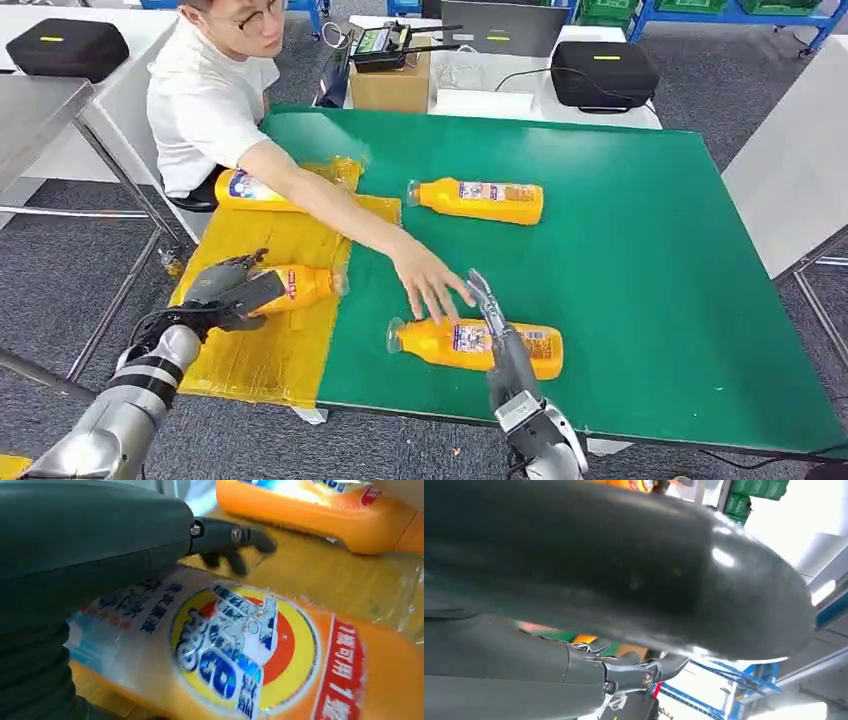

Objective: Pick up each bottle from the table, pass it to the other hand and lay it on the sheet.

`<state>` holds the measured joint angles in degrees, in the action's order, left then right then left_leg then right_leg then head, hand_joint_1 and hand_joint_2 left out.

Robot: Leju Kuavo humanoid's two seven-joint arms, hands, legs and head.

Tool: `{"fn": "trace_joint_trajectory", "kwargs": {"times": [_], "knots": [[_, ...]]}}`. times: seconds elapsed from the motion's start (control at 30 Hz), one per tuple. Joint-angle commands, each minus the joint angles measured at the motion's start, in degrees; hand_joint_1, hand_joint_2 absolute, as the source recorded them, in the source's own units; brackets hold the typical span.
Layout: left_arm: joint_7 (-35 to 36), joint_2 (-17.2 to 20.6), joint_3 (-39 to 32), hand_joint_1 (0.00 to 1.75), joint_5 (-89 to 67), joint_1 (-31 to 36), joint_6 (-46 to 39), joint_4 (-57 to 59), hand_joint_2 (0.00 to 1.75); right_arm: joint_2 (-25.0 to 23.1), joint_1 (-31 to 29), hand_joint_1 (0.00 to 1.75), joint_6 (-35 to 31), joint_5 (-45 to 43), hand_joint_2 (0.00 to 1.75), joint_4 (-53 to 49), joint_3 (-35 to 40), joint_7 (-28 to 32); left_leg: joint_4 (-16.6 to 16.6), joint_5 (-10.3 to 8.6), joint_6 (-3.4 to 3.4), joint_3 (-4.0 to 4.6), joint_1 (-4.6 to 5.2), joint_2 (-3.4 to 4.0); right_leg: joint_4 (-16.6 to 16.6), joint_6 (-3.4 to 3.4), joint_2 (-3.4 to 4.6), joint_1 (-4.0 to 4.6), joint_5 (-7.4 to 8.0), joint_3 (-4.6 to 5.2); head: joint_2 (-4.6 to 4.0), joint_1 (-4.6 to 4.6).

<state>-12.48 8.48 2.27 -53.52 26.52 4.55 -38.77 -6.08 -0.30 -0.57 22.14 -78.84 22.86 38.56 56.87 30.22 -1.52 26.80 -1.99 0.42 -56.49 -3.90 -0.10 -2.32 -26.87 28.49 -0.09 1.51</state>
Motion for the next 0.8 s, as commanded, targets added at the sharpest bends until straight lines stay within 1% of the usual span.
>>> {"fn": "trace_joint_trajectory", "kwargs": {"times": [0.03, 0.07, 0.13, 0.17, 0.2, 0.23, 0.27, 0.3, 0.33, 0.37, 0.4, 0.43, 0.47, 0.5, 0.53, 0.57, 0.6, 0.67, 0.7, 0.73, 0.77, 0.8], "knots": [[-3.97, 2.72, -4.06, 0.0, 15.15, -1.28, 19.91, 6.04, 1.75, -0.57, -6.15, 0.0, -0.25, -2.17, 0.0, 11.28, 2.14, 1.44, -0.28, -0.08, 0.19, -0.09, -0.02, 0.36, 0.25, 0.26, 0.39, 0.08, 0.21, 0.08, 0.0, -0.02], [-3.69, 3.15, -3.51, 0.0, 15.99, -1.61, 20.12, 5.42, 1.75, -0.46, -6.43, 0.0, -0.59, -2.53, 0.0, 11.6, 2.54, 1.44, -0.23, -0.04, 0.15, -0.15, 0.01, 0.38, 0.15, 0.21, 0.42, 0.04, 0.16, -0.01, 0.0, -0.02], [-3.69, 3.15, -3.51, 0.0, 15.99, -1.61, 20.12, 5.42, 1.75, -0.46, -6.43, 0.0, -0.59, -2.53, 0.0, 11.6, 2.54, 1.44, -0.16, -0.01, 0.11, -0.22, 0.04, 0.17, 0.08, 0.13, 0.2, -0.02, 0.06, -0.19, 0.0, 0.0], [-3.54, 3.0, -3.22, 0.0, 16.16, -1.71, 20.02, 5.3, 1.75, -0.31, -6.28, 0.0, -0.67, -2.64, 0.0, 11.43, 2.65, 1.44, -0.25, -0.09, 0.17, -0.16, 0.04, 0.23, 0.18, 0.21, 0.27, 0.0, 0.16, -0.08, 0.0, 0.02], [-3.54, 3.0, -3.22, 0.0, 16.16, -1.71, 20.02, 5.3, 1.75, -0.31, -6.28, 0.0, -0.67, -2.64, 0.0, 11.43, 2.65, 1.44, -0.19, -0.05, 0.15, -0.2, 0.04, 0.14, 0.14, 0.16, 0.18, -0.01, 0.1, -0.15, 0.0, -0.04], [-4.62, 3.35, -4.23, 0.0, 21.78, -1.73, 25.35, 5.35, 1.75, -0.17, -6.59, 0.0, -0.35, -3.15, 0.0, 11.68, 3.2, 1.44, -0.14, -0.02, 0.12, -0.23, 0.05, 0.07, 0.09, 0.13, 0.1, -0.03, 0.05, -0.21, 0.0, -0.02], [-4.99, 4.61, -2.73, 0.0, 24.61, -2.97, 26.71, 2.7, 1.75, -0.05, -6.94, 0.0, -0.83, -3.31, 0.0, 11.92, 3.85, 1.44, -0.29, -0.13, 0.21, -0.11, 0.03, 0.21, 0.27, 0.24, 0.25, 0.02, 0.23, -0.05, 0.0, -0.02], [-6.95, 5.52, -1.18, 0.0, 28.47, -4.44, 27.47, -0.89, 1.75, 0.03, -7.27, 0.0, -1.12, -3.84, 0.0, 12.43, 4.36, 1.44, -0.18, -0.03, 0.14, -0.21, 0.06, 0.26, 0.11, 0.18, 0.29, -0.03, 0.11, -0.1, 0.0, -0.02], [-7.22, 5.47, -0.87, 0.0, 32.63, -5.84, 28.58, -4.4, 1.75, 0.03, -7.39, 0.0, -1.43, -3.81, 0.0, 12.88, 4.42, 1.44, -0.33, -0.13, 0.21, -0.12, 0.02, 0.37, 0.28, 0.29, 0.42, 0.03, 0.27, 0.02, 0.0, -0.02], [-7.02, 4.97, -0.35, 0.0, 36.37, -7.39, 28.65, -8.98, 1.75, 0.11, -7.24, 0.0, -1.4, -3.95, 0.0, 12.71, 4.46, 1.44, -0.23, -0.07, 0.16, -0.15, 0.06, 0.25, 0.17, 0.23, 0.3, -0.04, 0.16, -0.05, 0.0, -0.04], [-6.98, 3.29, -0.55, 0.0, 42.58, -9.8, 28.65, -15.7, 1.75, 0.0, -6.91, 0.0, -1.41, -3.69, 0.0, 12.86, 3.84, 1.44, -0.16, -0.03, 0.14, -0.15, 0.06, 0.13, 0.12, 0.19, 0.16, -0.04, 0.08, -0.11, 0.0, 0.0], [-8.99, 0.59, -2.14, 0.0, 46.94, -11.92, 26.59, -21.62, 1.75, -0.2, -6.36, 0.0, -1.73, -3.15, 0.0, 12.6, 3.13, 1.44, -0.11, 0.01, 0.11, -0.22, 0.08, 0.05, 0.07, 0.13, 0.05, -0.07, 0.01, -0.21, 0.0, -0.04], [-8.69, -2.11, -2.15, 0.0, 49.08, -13.52, 25.0, -27.18, 1.75, -0.19, -5.53, 0.0, -1.92, -2.63, 0.0, 11.74, 2.43, 1.44, -0.2, -0.06, 0.19, -0.11, 0.05, 0.06, 0.22, 0.23, 0.06, -0.01, 0.1, -0.1, 0.0, 0.0], [-10.58, -6.67, -2.82, 0.0, 52.97, -13.98, 22.35, -33.35, 1.75, -0.12, -3.31, 0.0, -4.43, -1.02, 0.0, 9.28, 0.7, 0.93, -0.11, -0.04, 0.19, -0.09, 0.07, -0.13, 0.16, 0.16, -0.14, -0.04, 0.03, -0.11, 0.0, 0.0], [-12.12, -11.99, -4.53, 0.0, 55.29, -13.83, 17.1, -37.84, 1.75, 0.64, -1.5, 0.0, -6.47, 2.1, 0.0, 6.87, -0.02, -0.44, 0.02, -0.02, 0.14, -0.02, 0.05, -0.26, 0.08, 0.09, -0.29, -0.02, -0.04, -0.02, 0.0, -0.05], [-10.1, -13.83, -3.6, 0.0, 57.35, -14.2, 15.27, -42.01, 1.75, 1.11, -0.45, 0.0, -7.01, 3.57, 0.0, 5.41, -0.36, -0.84, 0.03, -0.09, 0.27, 0.24, 0.0, -0.61, 0.25, 0.15, -0.63, 0.07, -0.01, 0.06, 0.0, -0.04], [-7.88, -13.64, -2.05, 0.0, 58.57, -14.58, 13.65, -44.66, 1.75, 1.16, 0.05, 0.0, -6.68, 3.93, 0.0, 4.83, -0.83, -0.86, 0.16, -0.07, 0.26, 0.38, 0.05, -0.77, 0.17, 0.1, -0.8, 0.02, -0.08, 0.25, 0.02, 0.0], [-7.5, -12.47, -1.5, 0.0, 59.63, -14.88, 13.12, -44.99, 1.75, 0.88, -0.02, 0.0, -6.37, 4.19, 0.0, 4.99, -1.19, -0.83, 0.18, -0.02, 0.2, 0.45, 0.07, -0.44, 0.11, 0.08, -0.46, 0.0, -0.06, 0.49, 0.0, -0.07], [-7.63, -12.21, -1.7, 0.0, 59.85, -14.95, 13.11, -44.72, 1.75, 0.79, -0.11, 0.0, -6.34, 4.22, 0.0, 5.1, -1.21, -0.82, 0.11, -0.02, 0.3, 0.51, 0.07, -0.56, 0.24, 0.15, -0.54, 0.02, -0.04, 0.41, 0.0, -0.09], [-17.17, -16.7, -7.06, 0.0, 62.24, -15.59, 7.67, -47.87, 1.75, 1.94, -1.15, 0.0, -11.3, 12.69, 0.0, 6.63, 0.6, -5.59, 0.07, 0.0, 0.24, 0.5, 0.1, -0.39, 0.21, 0.14, -0.33, -0.04, -0.01, 0.41, 0.0, -0.09], [-21.17, -18.46, -7.79, 0.0, 60.06, -17.05, 3.82, -53.77, 1.75, 2.64, -2.58, 0.0, -12.5, 16.67, 0.0, 8.64, 1.99, -8.54, 0.0, 0.03, 0.27, 0.49, 0.03, -0.2, 0.3, 0.22, -0.13, 0.04, 0.04, 0.41, 0.0, -0.04], [-21.91, -20.37, -8.29, 0.0, 59.17, -18.78, -0.47, -61.31, 1.75, 2.78, -4.46, 0.0, -15.15, 20.26, 0.0, 11.93, 2.17, -10.95, 0.07, 0.05, 0.23, 0.52, 0.05, -0.1, 0.22, 0.14, -0.04, 0.01, 0.02, 0.49, 0.0, -0.02]]}}
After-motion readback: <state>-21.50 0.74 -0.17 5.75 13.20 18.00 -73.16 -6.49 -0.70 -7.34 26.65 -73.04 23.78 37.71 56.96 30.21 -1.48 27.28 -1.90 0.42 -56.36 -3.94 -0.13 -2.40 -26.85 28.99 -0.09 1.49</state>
